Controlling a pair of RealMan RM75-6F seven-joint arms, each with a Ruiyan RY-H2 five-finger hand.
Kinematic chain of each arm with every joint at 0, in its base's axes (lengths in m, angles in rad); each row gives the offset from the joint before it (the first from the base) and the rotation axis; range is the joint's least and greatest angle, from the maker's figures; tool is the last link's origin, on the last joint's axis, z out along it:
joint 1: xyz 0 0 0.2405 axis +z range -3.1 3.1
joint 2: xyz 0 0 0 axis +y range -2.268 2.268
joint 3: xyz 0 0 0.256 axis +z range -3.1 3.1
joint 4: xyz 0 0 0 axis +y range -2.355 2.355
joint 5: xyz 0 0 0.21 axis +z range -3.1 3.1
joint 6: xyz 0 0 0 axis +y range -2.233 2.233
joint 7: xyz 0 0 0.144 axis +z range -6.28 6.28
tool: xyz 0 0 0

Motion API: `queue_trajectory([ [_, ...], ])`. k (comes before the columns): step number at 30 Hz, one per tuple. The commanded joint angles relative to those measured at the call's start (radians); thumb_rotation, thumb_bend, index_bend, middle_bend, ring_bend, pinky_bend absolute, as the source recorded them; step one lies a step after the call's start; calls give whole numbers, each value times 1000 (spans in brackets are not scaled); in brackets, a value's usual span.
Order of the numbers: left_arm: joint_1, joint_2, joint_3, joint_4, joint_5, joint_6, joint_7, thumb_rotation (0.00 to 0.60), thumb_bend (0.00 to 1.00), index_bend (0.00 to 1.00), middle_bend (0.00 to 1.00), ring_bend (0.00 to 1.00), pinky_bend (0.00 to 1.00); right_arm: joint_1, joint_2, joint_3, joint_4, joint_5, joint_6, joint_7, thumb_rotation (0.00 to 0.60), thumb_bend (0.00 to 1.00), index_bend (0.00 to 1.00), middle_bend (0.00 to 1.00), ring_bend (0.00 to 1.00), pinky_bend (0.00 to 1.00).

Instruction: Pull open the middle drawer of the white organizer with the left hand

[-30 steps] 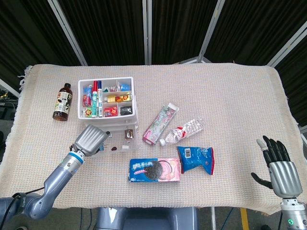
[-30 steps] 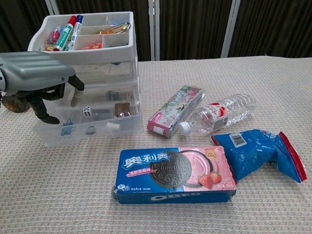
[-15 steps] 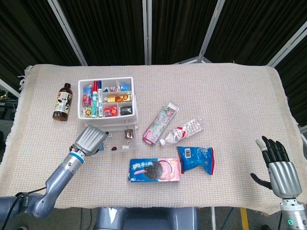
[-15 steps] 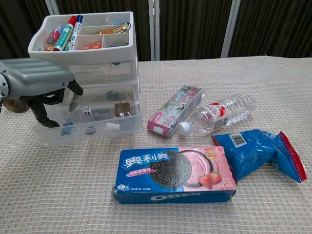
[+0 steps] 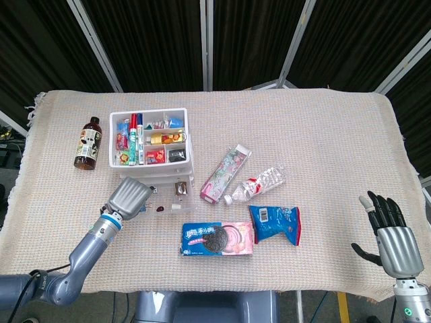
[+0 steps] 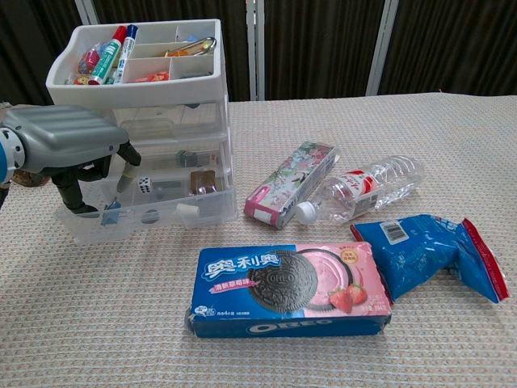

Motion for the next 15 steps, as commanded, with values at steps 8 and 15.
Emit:
queue_trajectory([
  [8, -15, 6, 13, -7, -35, -1, -5, 600, 293, 481, 951, 928, 749, 1, -1, -1, 0, -2, -1, -1, 600, 60, 0, 0, 0, 0],
  [15, -25, 8, 17, -16, -50, -5, -12, 600, 293, 465, 951, 927, 749, 2, -2, -1, 1, 0, -3, 2, 600, 60, 0, 0, 0, 0],
])
